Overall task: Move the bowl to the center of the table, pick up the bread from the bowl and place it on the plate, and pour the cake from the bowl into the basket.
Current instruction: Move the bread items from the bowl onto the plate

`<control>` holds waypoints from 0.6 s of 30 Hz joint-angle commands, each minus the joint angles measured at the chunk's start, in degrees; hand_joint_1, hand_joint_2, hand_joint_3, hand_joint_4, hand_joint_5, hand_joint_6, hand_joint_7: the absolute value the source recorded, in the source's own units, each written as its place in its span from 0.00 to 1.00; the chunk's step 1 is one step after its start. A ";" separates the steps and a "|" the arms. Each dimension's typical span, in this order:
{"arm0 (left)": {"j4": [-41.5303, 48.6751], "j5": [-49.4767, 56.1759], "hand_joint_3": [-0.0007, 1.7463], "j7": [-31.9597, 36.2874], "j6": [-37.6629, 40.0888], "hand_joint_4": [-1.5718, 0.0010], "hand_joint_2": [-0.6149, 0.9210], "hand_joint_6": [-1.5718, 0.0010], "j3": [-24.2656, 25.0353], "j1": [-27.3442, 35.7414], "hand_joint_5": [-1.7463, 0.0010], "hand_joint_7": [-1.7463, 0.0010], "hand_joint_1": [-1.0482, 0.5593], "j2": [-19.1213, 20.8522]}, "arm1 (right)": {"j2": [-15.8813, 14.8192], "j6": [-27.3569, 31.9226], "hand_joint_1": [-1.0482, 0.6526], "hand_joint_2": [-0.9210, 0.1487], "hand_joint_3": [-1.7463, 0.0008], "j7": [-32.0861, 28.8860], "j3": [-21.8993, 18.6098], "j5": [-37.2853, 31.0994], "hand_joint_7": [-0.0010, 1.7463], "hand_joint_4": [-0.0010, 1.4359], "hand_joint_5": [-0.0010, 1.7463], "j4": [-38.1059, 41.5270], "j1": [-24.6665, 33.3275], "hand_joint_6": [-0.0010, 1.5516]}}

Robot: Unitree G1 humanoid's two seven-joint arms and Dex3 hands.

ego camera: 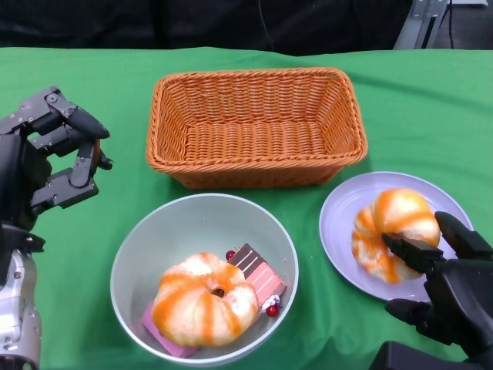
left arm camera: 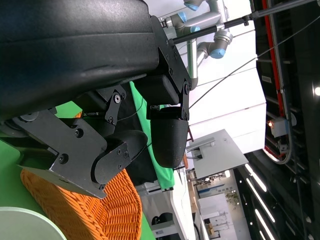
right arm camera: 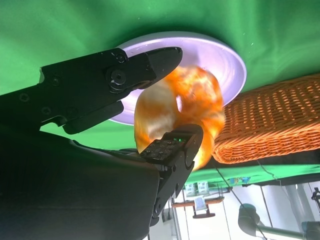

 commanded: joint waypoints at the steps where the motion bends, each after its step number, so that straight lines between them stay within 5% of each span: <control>1: 0.03 -1.01 0.63 -0.30 -0.08 0.48 0.79 0.49 0.41 -0.52 0.11 0.23 0.64 0.97 | -0.08 0.80 0.31 0.01 0.99 1.00 -0.88 0.12 0.00 0.09 0.02 -0.70 0.37 0.28; 15: 0.30 -0.91 0.63 -0.50 -0.62 0.48 0.79 0.49 0.42 -0.49 0.11 0.23 0.64 1.23 | 0.01 1.81 0.33 0.01 1.00 1.38 -0.28 -1.65 0.00 0.14 0.03 -0.71 0.56 0.25; 18: 0.36 -0.93 0.63 -0.61 -0.77 0.48 0.79 0.49 0.39 -0.47 0.11 0.23 0.64 1.20 | 0.04 1.93 0.33 0.01 1.00 1.35 -0.07 -2.00 0.01 0.07 0.00 -0.43 0.51 0.28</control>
